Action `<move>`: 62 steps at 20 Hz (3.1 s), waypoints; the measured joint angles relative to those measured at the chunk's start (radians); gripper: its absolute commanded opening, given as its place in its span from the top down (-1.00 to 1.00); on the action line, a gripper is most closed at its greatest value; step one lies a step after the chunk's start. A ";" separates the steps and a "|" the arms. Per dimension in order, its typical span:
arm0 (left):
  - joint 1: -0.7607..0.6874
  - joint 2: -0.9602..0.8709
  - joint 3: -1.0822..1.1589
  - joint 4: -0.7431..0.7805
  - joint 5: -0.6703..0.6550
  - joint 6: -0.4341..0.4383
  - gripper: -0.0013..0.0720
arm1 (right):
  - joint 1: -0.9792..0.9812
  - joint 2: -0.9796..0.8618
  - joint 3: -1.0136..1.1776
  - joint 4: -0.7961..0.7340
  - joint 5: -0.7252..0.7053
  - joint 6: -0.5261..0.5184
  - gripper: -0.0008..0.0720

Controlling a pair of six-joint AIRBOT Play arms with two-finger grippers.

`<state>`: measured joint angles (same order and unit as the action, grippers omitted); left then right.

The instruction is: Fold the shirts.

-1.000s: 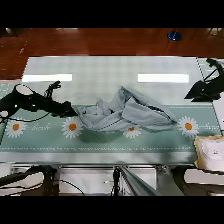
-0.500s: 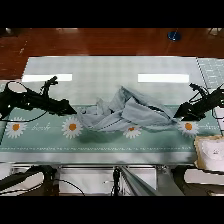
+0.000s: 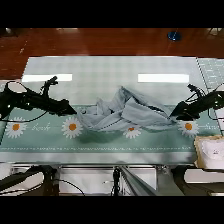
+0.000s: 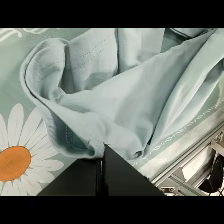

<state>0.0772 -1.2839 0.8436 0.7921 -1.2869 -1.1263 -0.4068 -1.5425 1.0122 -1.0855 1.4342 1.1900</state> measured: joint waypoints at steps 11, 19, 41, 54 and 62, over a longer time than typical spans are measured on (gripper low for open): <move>0.000 0.032 0.091 0.000 -0.026 -0.002 0.91 | 0.138 0.052 0.040 0.023 0.069 -0.037 0.92; -0.001 0.197 0.638 0.008 -0.038 -0.038 0.91 | 0.139 0.440 0.437 0.200 -0.037 0.055 0.92; -0.001 0.570 1.171 0.259 -0.288 -0.358 0.91 | 0.140 0.685 1.094 -0.018 0.241 0.480 0.92; -0.001 0.525 0.484 0.403 -0.158 -0.328 0.91 | 0.413 0.491 0.500 -0.154 0.038 0.487 0.92; -0.002 0.307 0.236 0.502 0.187 -0.299 0.90 | 0.515 0.119 0.439 -0.333 -0.291 0.452 0.92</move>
<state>0.0750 -0.9771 1.0794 1.2945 -1.0996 -1.4250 0.1085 -1.4235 1.4509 -1.4189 1.1427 1.6417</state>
